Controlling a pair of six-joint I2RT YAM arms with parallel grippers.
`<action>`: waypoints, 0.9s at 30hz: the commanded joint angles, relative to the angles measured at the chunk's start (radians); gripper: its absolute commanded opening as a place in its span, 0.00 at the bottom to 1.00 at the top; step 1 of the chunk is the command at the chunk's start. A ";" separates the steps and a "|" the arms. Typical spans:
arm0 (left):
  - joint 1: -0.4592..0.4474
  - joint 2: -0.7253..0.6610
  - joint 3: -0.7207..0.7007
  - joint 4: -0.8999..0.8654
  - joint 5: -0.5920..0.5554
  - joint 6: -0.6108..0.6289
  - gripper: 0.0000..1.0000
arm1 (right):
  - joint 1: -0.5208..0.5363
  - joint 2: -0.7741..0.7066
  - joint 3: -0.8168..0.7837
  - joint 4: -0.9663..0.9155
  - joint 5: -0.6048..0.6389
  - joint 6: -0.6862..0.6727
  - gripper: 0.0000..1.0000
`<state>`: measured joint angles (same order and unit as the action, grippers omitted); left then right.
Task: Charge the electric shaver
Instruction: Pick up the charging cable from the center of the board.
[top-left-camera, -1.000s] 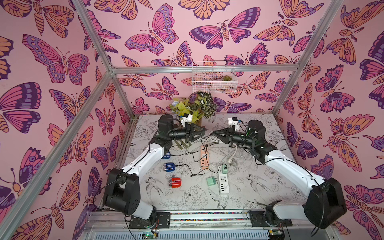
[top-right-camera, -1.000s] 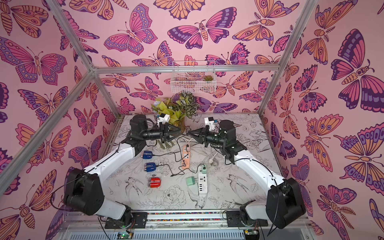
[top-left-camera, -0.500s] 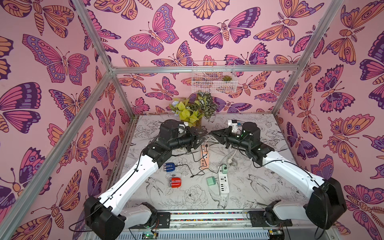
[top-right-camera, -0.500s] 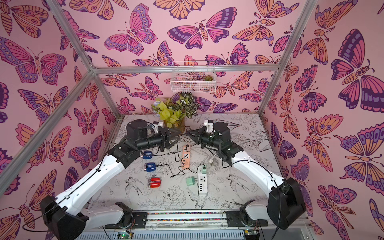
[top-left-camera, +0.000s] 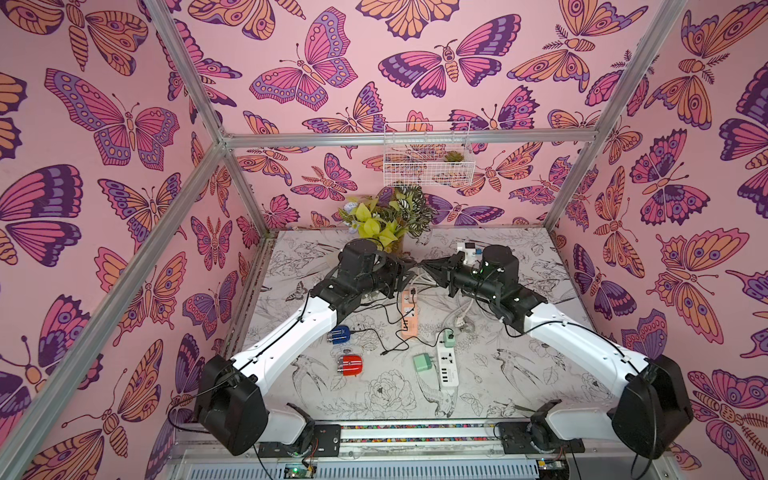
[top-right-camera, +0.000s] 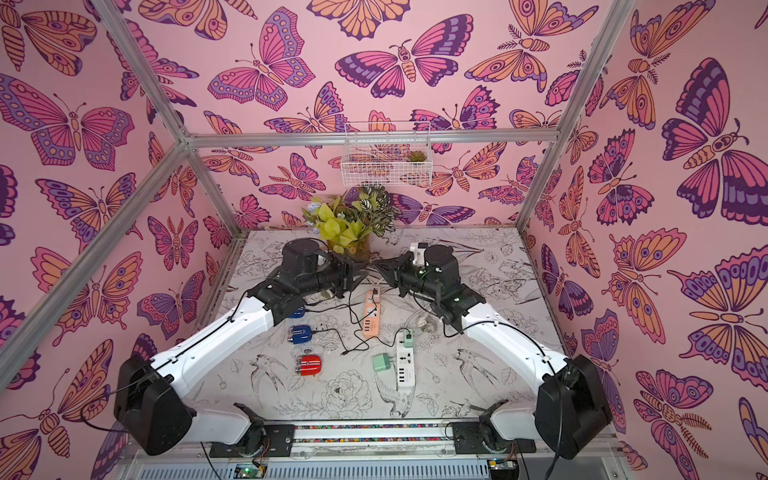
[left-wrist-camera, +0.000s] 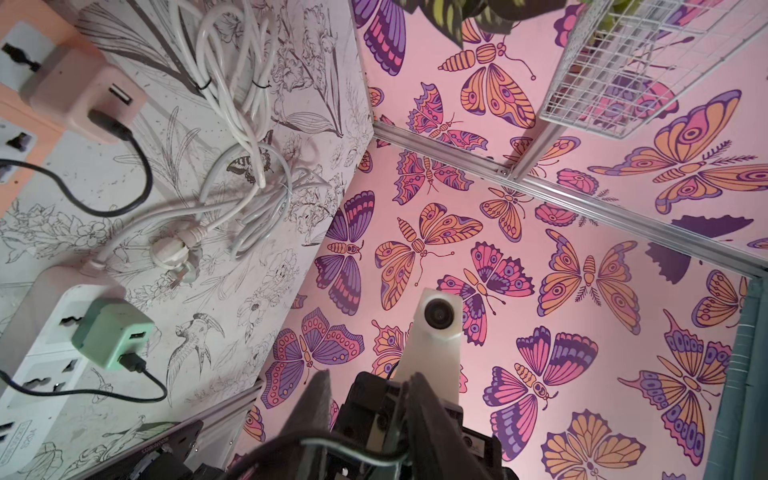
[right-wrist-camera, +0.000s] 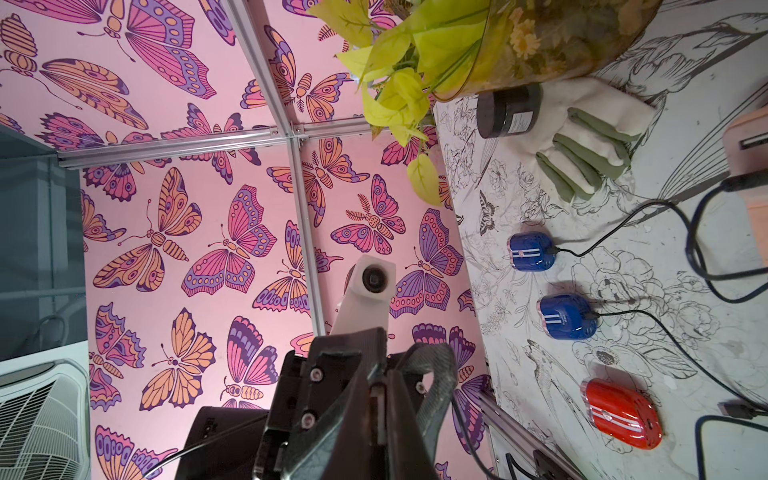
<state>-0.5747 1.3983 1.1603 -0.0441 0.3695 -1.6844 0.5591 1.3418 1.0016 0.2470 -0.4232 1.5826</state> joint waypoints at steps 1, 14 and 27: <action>-0.004 -0.002 -0.015 0.067 -0.001 -0.003 0.33 | 0.010 0.005 0.012 0.017 0.007 0.017 0.00; -0.010 0.011 -0.029 0.108 0.031 -0.002 0.19 | 0.021 0.036 0.006 0.055 0.024 0.068 0.00; -0.011 0.008 -0.045 0.126 0.027 0.003 0.00 | 0.030 0.028 -0.002 0.056 0.037 0.105 0.00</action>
<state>-0.5762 1.4086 1.1412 0.0586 0.3660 -1.6909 0.5724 1.3735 1.0008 0.2890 -0.3885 1.6985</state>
